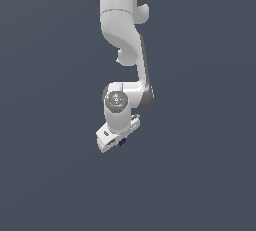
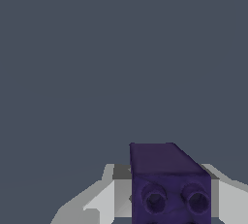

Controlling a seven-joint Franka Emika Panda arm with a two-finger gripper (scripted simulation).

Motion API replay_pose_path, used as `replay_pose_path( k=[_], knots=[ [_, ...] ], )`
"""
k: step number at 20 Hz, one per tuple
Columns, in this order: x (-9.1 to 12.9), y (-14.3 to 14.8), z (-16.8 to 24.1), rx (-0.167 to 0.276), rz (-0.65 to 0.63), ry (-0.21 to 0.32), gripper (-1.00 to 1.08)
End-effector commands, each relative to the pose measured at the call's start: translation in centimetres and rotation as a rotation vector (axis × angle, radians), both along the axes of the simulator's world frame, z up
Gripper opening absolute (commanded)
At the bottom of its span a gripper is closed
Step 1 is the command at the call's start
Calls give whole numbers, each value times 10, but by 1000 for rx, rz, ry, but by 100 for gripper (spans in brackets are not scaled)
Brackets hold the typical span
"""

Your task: Pick up the object and move it to a goal position.

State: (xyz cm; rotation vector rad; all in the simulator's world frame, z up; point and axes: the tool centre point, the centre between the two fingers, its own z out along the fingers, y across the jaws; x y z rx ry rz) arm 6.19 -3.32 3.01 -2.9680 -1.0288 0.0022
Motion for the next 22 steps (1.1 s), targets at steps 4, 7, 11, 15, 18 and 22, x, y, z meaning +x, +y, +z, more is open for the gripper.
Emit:
replay_pose_path(
  k=[4,7,11,15,18,22],
  knots=[
    [-11,12,18,0,0,-1,-100],
    [-21,22,33,-1,1,-1,-100],
    [-38,39,58,-1,1,-1,-100],
    [-57,59,87,-2,1,-1,-100],
    [-72,75,110,-2,1,-1,-100],
    [-92,96,142,-3,1,-1,-100]
  ],
)
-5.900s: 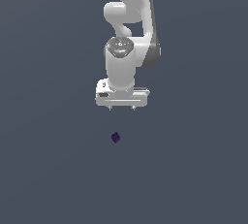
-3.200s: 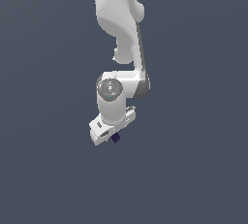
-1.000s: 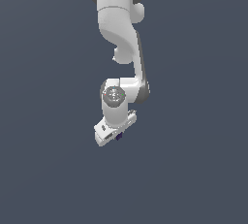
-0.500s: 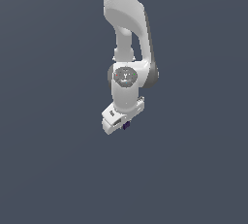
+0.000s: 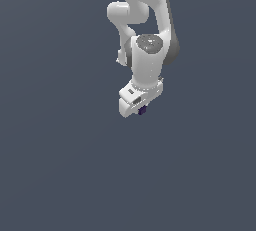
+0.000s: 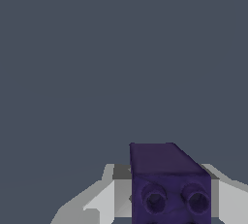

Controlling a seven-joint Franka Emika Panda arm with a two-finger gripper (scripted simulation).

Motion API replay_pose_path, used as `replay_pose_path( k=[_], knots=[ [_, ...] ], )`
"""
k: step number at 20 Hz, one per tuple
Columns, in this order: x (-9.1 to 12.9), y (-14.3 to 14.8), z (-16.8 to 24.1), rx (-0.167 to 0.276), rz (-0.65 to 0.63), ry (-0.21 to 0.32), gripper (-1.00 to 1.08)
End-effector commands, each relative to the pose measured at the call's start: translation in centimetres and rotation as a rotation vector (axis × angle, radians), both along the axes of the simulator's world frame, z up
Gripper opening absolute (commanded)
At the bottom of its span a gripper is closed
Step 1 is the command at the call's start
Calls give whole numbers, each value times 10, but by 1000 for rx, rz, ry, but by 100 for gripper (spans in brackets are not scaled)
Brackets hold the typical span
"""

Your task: Pick up the object and move it to a goal position.

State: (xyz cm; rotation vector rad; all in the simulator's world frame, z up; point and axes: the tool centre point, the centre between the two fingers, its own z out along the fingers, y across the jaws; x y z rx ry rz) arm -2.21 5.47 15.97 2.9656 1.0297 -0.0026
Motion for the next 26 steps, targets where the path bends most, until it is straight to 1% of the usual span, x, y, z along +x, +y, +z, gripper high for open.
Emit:
replay_pose_path(
  k=[1,9,15,20,26],
  knots=[
    [-13,14,20,-1,0,-1,-100],
    [-54,58,87,-1,0,-1,-100],
    [-77,85,126,0,0,-1,-100],
    [-88,100,148,2,0,-1,-100],
    [-92,106,157,2,0,-1,-100]
  ],
)
